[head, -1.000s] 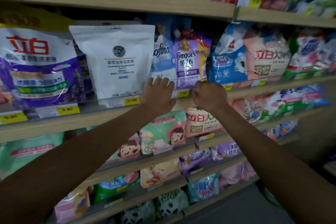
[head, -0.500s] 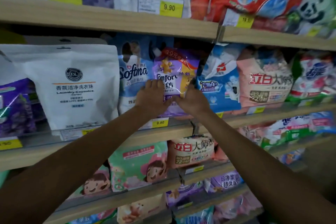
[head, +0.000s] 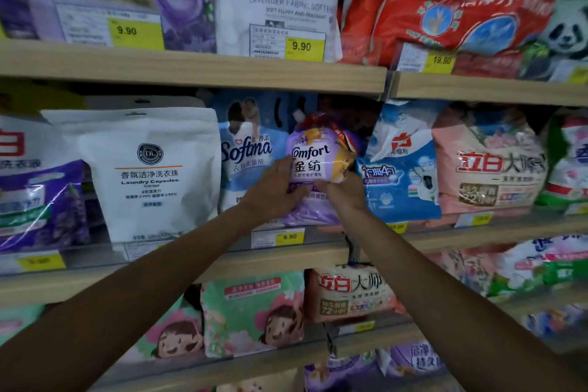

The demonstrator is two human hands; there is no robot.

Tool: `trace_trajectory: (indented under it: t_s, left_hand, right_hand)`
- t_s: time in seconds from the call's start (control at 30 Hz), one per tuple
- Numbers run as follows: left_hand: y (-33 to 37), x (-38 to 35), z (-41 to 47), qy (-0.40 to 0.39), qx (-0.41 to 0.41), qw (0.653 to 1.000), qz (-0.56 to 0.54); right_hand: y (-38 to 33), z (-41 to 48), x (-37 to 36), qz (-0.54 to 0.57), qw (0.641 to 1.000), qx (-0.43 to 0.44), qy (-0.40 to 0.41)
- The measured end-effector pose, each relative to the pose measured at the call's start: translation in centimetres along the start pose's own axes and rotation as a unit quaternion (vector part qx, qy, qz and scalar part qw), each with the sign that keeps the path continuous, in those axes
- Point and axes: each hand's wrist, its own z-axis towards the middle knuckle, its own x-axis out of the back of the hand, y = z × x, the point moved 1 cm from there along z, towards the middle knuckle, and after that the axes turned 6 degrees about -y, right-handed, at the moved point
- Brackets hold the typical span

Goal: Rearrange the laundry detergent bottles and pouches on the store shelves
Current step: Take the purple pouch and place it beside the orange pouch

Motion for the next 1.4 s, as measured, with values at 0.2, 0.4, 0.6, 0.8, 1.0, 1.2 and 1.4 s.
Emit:
trace_trajectory:
  t_s: [0.2,0.4,0.6,0.8,1.0,1.2,1.4]
  left_hand:
    - [1.1,0.3,0.9,0.126,0.060,0.951,-0.277]
    - [0.3,0.0,-0.6,0.075,0.118,0.925,-0.354]
    - [1.4,2.3,-3.5,-0.039,0.126,0.911,-0.391]
    - [1.5,1.7,-10.0,0.027,0.108,0.909,-0.402]
    - [2.2,3.4,-18.1,0.066,0.118,0.912,-0.388]
    - [1.5,5.9,-26.4,0.078,0.111,0.915,-0.381]
    - [-1.8,10.4,-32.1,0.109,0.120,0.905,-0.394]
  right_hand:
    - [-1.3,-2.2,-0.5,0.163,0.986,0.010,-0.029]
    - [0.0,-4.3,-0.7,0.140,0.990,0.017,-0.029]
    - [-1.3,-7.7,-0.1,0.083,0.990,0.094,-0.061]
    - [-1.4,-13.6,-0.5,0.095,0.983,0.087,-0.129]
    - [-1.5,-21.0,-1.3,0.062,0.981,0.021,-0.182]
    - [-1.9,-28.0,-5.0,0.146,0.965,-0.100,-0.192]
    - [-4.9,-31.5,-10.3,0.182,0.945,-0.096,-0.254]
